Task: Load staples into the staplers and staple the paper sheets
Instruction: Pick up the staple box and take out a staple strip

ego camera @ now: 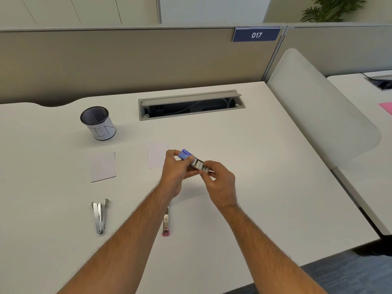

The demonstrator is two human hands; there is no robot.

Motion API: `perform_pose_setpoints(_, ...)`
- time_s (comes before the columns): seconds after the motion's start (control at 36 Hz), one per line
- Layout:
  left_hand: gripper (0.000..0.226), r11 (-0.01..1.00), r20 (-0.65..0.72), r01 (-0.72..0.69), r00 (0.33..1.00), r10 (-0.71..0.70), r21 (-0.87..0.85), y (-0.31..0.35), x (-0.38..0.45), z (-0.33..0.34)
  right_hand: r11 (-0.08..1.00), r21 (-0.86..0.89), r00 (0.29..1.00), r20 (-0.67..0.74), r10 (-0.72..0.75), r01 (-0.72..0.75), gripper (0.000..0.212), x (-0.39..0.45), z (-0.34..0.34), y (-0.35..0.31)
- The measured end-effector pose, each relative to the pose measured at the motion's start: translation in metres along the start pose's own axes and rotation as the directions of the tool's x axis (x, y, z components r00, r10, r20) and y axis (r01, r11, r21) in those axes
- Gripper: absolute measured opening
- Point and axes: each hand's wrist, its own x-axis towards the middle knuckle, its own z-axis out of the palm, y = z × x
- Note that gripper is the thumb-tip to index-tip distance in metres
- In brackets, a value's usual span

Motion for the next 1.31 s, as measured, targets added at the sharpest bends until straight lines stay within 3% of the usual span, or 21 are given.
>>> perform_pose_setpoints(0.44, 0.031, 1.000, -0.031, -0.001, 1.000, 0.002, 0.021, -0.002, 0.004, -0.002, 1.000, 0.024, 1.000, 0.021, -0.020, 0.020, 0.023, 0.001, 0.001, -0.001)
perform_pose_setpoints(0.67, 0.035, 1.000, -0.043, -0.007, 0.999, 0.006, -0.011, 0.000, 0.003, -0.003, 0.989, 0.112, 0.995, 0.026, 0.097, -0.100, 0.010, 0.001, -0.001, 0.000)
perform_pose_setpoints(0.86, 0.035, 1.000, -0.059, -0.004, 0.998, 0.002, -0.027, 0.001, 0.002, -0.002, 0.926, 0.253, 0.959, 0.037, 0.281, -0.281, 0.023, 0.004, 0.000, -0.006)
perform_pose_setpoints(1.03, 0.036, 1.000, -0.077, 0.002, 0.997, -0.004, -0.030, 0.001, 0.001, 0.001, 0.889, 0.323, 0.943, 0.034, 0.332, -0.324, 0.020, 0.007, -0.001, -0.010)
perform_pose_setpoints(1.31, 0.035, 0.997, -0.059, 0.020, 0.998, -0.024, -0.068, -0.003, 0.000, 0.002, 0.955, 0.160, 0.968, 0.016, 0.250, -0.250, 0.023, 0.008, -0.001, -0.007)
